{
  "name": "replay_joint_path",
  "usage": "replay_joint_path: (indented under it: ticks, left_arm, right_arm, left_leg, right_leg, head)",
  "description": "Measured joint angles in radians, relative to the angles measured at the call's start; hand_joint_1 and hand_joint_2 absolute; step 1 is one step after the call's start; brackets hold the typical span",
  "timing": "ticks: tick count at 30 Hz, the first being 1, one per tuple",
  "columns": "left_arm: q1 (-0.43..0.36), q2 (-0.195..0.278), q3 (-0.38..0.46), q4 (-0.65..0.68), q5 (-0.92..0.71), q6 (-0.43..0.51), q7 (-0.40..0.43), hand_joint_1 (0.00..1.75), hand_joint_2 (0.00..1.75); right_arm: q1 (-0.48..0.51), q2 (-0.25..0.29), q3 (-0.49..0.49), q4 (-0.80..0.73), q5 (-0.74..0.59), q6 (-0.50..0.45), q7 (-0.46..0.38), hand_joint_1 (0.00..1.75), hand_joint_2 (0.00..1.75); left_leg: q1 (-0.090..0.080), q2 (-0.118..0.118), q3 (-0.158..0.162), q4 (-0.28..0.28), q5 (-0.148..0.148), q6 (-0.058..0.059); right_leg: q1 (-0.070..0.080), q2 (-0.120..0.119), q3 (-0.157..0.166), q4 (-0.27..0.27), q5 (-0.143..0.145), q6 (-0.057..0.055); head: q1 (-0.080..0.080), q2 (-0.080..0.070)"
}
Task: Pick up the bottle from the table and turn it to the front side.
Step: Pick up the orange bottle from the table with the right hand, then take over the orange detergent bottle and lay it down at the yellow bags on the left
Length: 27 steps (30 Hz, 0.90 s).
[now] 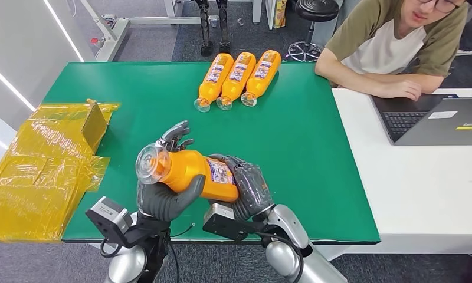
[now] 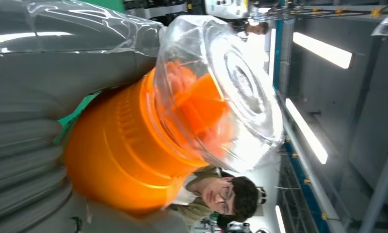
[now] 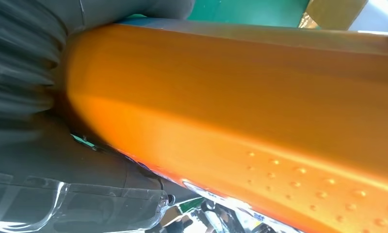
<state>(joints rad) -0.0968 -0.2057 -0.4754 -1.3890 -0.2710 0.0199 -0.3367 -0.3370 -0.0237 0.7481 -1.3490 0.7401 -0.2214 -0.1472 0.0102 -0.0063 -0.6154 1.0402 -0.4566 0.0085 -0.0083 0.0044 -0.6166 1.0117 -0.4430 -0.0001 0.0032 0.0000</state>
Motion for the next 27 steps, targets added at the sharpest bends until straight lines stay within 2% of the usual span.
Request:
replay_joint_path:
  ticks: [6, 7, 10, 11, 17, 21, 24, 27]
  left_arm:
    - [0.006, -0.009, 0.008, -0.002, 0.030, 0.030, -0.014, 1.75, 1.75]
    - [0.008, -0.009, 0.009, -0.003, 0.035, 0.034, -0.017, 1.75, 1.75]
    - [0.010, -0.012, 0.011, -0.004, 0.045, 0.044, -0.025, 1.75, 1.75]
    - [0.010, -0.013, 0.011, -0.004, 0.046, 0.049, -0.028, 1.75, 1.75]
    - [0.017, -0.016, 0.028, -0.006, 0.055, 0.122, -0.045, 1.75, 1.75]
    - [0.032, -0.018, 0.044, -0.017, -0.009, 0.270, -0.034, 1.75, 1.75]
    - [0.048, -0.017, 0.061, -0.026, -0.116, 0.373, -0.005, 1.75, 1.75]
    - [0.068, -0.010, 0.083, -0.036, -0.365, 0.495, 0.066, 1.75, 1.75]
  right_arm:
    - [-0.005, 0.000, 0.000, 0.009, 0.000, -0.002, -0.004, 1.75, 1.75]
    - [-0.004, 0.000, 0.000, 0.010, 0.002, -0.005, -0.006, 1.36, 1.75]
    - [-0.001, -0.003, 0.001, 0.017, 0.009, -0.022, -0.014, 0.05, 1.75]
    - [0.002, -0.004, 0.001, 0.019, 0.012, -0.030, -0.017, 0.00, 1.75]
    - [0.030, -0.006, 0.001, 0.028, -0.031, -0.100, -0.029, 0.00, 1.75]
    - [0.043, -0.003, 0.001, 0.028, -0.092, -0.181, -0.060, 0.00, 1.75]
    - [0.049, 0.006, 0.001, 0.029, -0.138, -0.235, -0.087, 0.00, 1.75]
    - [0.061, 0.015, 0.001, 0.023, -0.171, -0.270, -0.101, 0.00, 1.75]
  left_leg:
    - [0.000, 0.000, 0.000, 0.000, 0.000, 0.000]
    - [0.000, 0.000, 0.000, 0.000, 0.000, 0.000]
    - [0.000, 0.000, 0.000, 0.000, 0.000, 0.000]
    - [0.000, 0.000, 0.000, 0.000, 0.000, 0.000]
    - [0.000, 0.000, 0.000, 0.000, 0.000, 0.000]
    - [0.000, 0.000, 0.000, 0.000, 0.000, 0.000]
    - [0.000, 0.000, 0.000, 0.000, 0.000, 0.000]
    - [0.000, 0.000, 0.000, 0.000, 0.000, 0.000]
  right_leg:
    - [0.000, 0.000, 0.000, 0.000, 0.000, 0.000]
    - [0.000, 0.000, 0.000, 0.000, 0.000, 0.000]
    - [0.000, 0.000, 0.000, 0.000, 0.000, 0.000]
    - [0.000, 0.000, 0.000, 0.000, 0.000, 0.000]
    - [0.000, 0.000, 0.000, 0.000, 0.000, 0.000]
    - [0.000, 0.000, 0.000, 0.000, 0.000, 0.000]
    - [0.000, 0.000, 0.000, 0.000, 0.000, 0.000]
    - [0.000, 0.000, 0.000, 0.000, 0.000, 0.000]
  head:
    - [0.000, 0.000]
    - [0.000, 0.000]
    - [0.000, 0.000]
    - [0.000, 0.000]
    - [0.000, 0.000]
    - [0.000, 0.000]
    - [0.000, 0.000]
    - [0.000, 0.000]
